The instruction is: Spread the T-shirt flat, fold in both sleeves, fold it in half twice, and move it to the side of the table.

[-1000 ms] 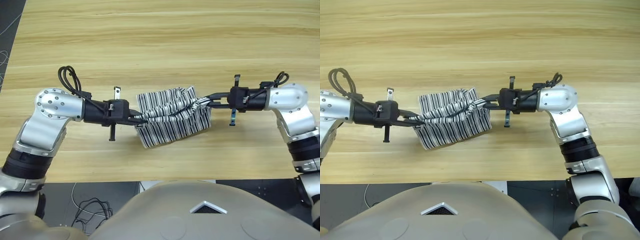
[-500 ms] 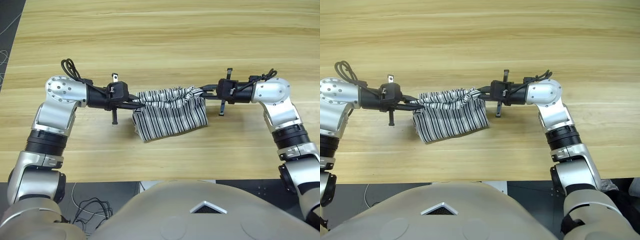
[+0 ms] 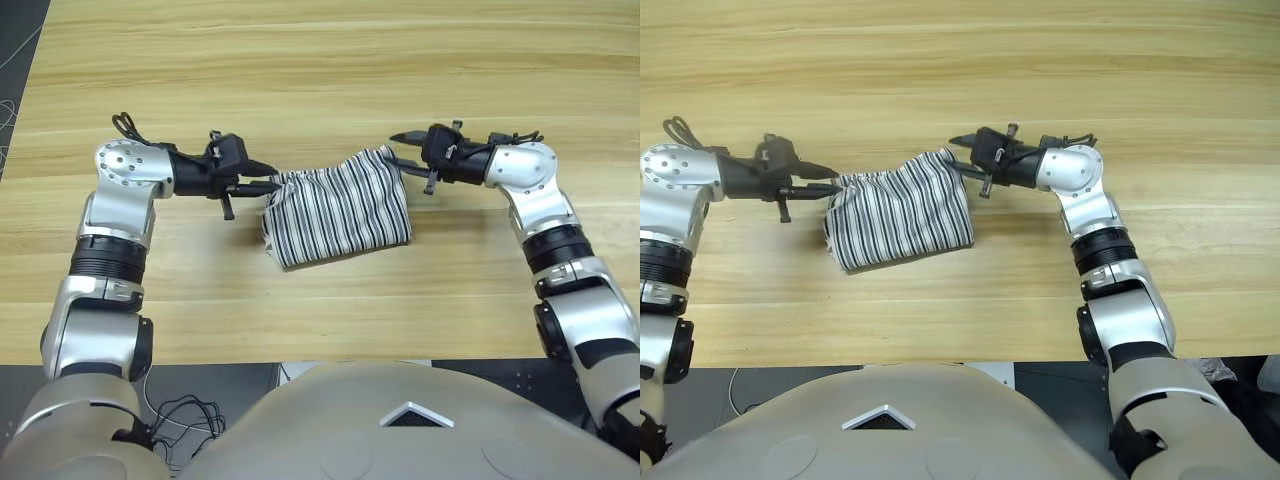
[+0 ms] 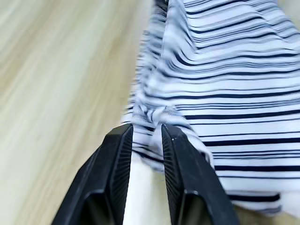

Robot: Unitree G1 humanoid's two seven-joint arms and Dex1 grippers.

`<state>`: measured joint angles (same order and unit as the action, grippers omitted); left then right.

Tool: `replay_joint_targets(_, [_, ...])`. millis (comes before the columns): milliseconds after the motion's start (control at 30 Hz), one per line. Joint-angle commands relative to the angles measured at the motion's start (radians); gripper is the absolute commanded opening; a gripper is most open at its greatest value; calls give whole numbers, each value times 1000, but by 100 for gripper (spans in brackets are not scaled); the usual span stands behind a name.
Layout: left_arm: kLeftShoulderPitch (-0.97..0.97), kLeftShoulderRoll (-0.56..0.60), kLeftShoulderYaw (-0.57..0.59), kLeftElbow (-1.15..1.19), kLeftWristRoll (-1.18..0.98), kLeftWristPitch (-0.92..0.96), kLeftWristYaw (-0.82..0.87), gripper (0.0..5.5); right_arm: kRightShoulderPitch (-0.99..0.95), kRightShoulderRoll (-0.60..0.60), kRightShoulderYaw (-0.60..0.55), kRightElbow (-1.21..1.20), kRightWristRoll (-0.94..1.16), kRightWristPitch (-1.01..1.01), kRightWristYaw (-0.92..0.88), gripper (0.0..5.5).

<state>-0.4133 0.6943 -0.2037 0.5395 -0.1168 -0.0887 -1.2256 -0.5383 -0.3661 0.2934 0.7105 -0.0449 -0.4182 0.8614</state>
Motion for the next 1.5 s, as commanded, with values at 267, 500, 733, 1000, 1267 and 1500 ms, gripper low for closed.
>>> replay_joint_targets(267, [-60,32,130,209,1,-109,39,112,-44,3,-50,17,-47,-21,-147,141])
replay_joint_targets(500, [67,26,187,107,-37,-169,65,112,145,139,-1,-383,164,-50,-54,141])
replay_joint_targets(733, [275,-25,295,-194,-263,-44,56,112,70,237,163,-17,-106,82,-178,141])
replay_joint_targets(1000, [328,-204,397,-324,-447,45,198,112,-110,156,172,464,-228,217,-280,141])
replay_joint_targets(1267, [371,-279,398,-287,-255,59,538,112,-98,-507,44,566,-221,180,-372,141])
replay_joint_targets(1500, [238,-371,399,-249,-161,-16,770,112,-192,-388,-147,340,-184,-31,-900,141])
